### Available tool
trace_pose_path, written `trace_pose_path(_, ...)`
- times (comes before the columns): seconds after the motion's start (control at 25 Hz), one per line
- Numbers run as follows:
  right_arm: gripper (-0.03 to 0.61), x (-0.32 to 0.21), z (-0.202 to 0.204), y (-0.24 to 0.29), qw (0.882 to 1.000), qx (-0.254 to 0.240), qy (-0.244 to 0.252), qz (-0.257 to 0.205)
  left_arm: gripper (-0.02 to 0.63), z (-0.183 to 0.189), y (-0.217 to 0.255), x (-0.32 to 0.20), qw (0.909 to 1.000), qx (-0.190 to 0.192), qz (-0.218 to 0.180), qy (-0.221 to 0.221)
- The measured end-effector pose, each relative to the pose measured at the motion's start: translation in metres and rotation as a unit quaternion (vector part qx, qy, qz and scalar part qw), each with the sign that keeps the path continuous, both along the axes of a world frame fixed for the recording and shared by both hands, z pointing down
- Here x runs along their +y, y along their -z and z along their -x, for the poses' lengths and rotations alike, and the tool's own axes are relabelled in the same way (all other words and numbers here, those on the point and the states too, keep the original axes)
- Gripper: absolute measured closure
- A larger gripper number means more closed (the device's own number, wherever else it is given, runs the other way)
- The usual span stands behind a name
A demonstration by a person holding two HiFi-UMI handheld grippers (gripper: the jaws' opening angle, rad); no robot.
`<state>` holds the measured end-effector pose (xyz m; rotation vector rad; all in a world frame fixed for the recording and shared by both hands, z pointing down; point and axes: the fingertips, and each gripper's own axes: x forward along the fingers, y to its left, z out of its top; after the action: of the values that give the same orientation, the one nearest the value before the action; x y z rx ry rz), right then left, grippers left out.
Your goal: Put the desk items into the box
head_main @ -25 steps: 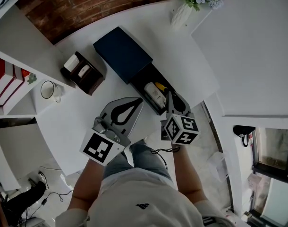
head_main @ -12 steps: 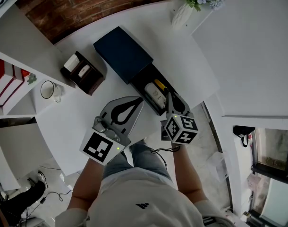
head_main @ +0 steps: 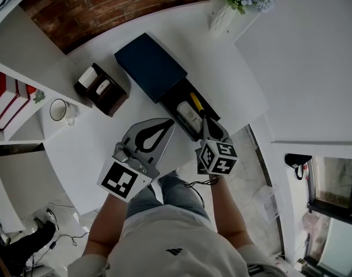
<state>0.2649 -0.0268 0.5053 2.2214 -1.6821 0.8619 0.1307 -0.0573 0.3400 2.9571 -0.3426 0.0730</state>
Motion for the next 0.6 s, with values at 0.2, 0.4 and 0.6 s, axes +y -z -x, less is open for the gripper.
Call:
trace_pose_path(0.2, 0.551, 0.0041, 0.0028, -0.0084, 1.000, 0.006, 0.005, 0.019, 0.603, 0.0015, 0.0000, 0.0006, 1.0000, -0.001, 0.000, 0.000)
trace_pose_path(0.4, 0.551, 0.0046, 0.0056, -0.0098, 0.999, 0.022, 0.011, 0.028, 0.603, 0.0027, 0.0004, 0.0009, 1.0000, 0.000, -0.002, 0.001)
trace_pose_path(0.6, 0.551, 0.0044, 0.0079, -0.0064, 0.999, 0.026, 0.017, 0.024, 0.603, 0.0048, 0.0016, 0.0028, 1.0000, 0.002, -0.001, 0.001)
